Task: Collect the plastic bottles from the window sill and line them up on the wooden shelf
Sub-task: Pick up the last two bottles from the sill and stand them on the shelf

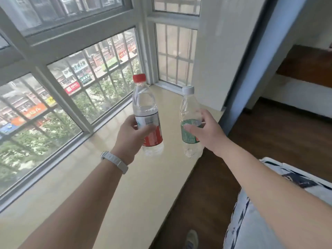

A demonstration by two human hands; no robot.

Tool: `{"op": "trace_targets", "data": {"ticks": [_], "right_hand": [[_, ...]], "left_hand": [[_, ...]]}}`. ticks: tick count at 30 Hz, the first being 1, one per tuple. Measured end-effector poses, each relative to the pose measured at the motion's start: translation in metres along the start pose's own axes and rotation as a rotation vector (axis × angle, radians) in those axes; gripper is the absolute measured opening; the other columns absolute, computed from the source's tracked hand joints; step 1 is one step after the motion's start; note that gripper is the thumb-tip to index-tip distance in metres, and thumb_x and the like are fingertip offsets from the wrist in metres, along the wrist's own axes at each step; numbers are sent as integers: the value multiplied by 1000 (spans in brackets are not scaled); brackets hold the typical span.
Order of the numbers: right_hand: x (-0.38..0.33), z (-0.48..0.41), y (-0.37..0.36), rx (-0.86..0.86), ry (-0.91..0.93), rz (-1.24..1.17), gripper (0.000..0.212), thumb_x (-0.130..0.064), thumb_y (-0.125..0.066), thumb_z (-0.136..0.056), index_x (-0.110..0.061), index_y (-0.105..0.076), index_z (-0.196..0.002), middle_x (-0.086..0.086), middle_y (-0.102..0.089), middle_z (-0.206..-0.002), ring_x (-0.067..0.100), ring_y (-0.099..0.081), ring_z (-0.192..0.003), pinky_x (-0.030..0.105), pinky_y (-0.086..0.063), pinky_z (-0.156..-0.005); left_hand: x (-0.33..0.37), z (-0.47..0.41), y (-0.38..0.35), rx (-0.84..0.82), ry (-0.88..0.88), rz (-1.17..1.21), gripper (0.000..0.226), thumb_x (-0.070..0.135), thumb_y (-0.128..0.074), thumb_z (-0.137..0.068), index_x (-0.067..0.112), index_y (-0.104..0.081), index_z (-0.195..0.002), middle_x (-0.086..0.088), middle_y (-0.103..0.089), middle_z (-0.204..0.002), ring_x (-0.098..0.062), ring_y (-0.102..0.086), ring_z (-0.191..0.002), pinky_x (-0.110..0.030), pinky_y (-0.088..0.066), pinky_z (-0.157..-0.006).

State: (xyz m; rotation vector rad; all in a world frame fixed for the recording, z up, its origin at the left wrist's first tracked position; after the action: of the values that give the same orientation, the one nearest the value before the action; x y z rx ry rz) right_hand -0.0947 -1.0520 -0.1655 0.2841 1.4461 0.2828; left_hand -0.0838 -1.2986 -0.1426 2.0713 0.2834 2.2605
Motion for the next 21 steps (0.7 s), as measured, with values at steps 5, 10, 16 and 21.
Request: {"op": "trace_targets", "data": {"ticks": [5, 10, 16, 21], "right_hand": [[26, -17, 87, 120, -24, -74, 52, -29, -75, -85, -33, -51, -131, -6, -64, -112, 6, -63, -97, 25, -53, -80], [50, -14, 157, 251, -53, -81, 49, -38, -75, -79, -40, -52, -123, -14, -66, -110, 9, -64, -101, 42, -54, -91], [71, 2, 223, 418, -121, -54, 59, -52, -73, -72, -44, -49, -125, -12, -63, -115, 8, -63, -103, 47, -54, -92], [100, 1, 256, 490, -199, -40, 61, -52, -72, -71, -42, -48, -126, -12, -64, -114, 10, -66, -99, 47, -56, -89]], "left_hand": [[30, -39, -97, -138, -36, -10, 39, 29, -75, -64, 19, -69, -101, -3, -74, -95, -14, -69, -81, -23, -50, -62], [49, -64, -178, -275, -69, -7, 39, 30, -78, -65, 20, -68, -101, -2, -73, -92, -16, -70, -82, -26, -50, -63], [65, -90, -258, -445, -146, -60, 45, 35, -78, -65, 17, -69, -105, -7, -75, -97, -27, -72, -92, -39, -57, -72], [68, -108, -322, -548, -154, -59, 43, 31, -79, -70, 17, -68, -108, -5, -74, -96, -17, -71, -86, -33, -55, -71]]}}
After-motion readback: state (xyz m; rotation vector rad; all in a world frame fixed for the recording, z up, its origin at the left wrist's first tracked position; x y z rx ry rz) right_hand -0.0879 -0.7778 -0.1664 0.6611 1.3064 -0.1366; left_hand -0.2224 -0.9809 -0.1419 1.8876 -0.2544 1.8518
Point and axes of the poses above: each hand's wrist, its own z-axis away from the middle knuckle, its own y-axis out of the back of the hand, x = y × z, the point moved 3 cm from there along -z, towards the middle knuckle
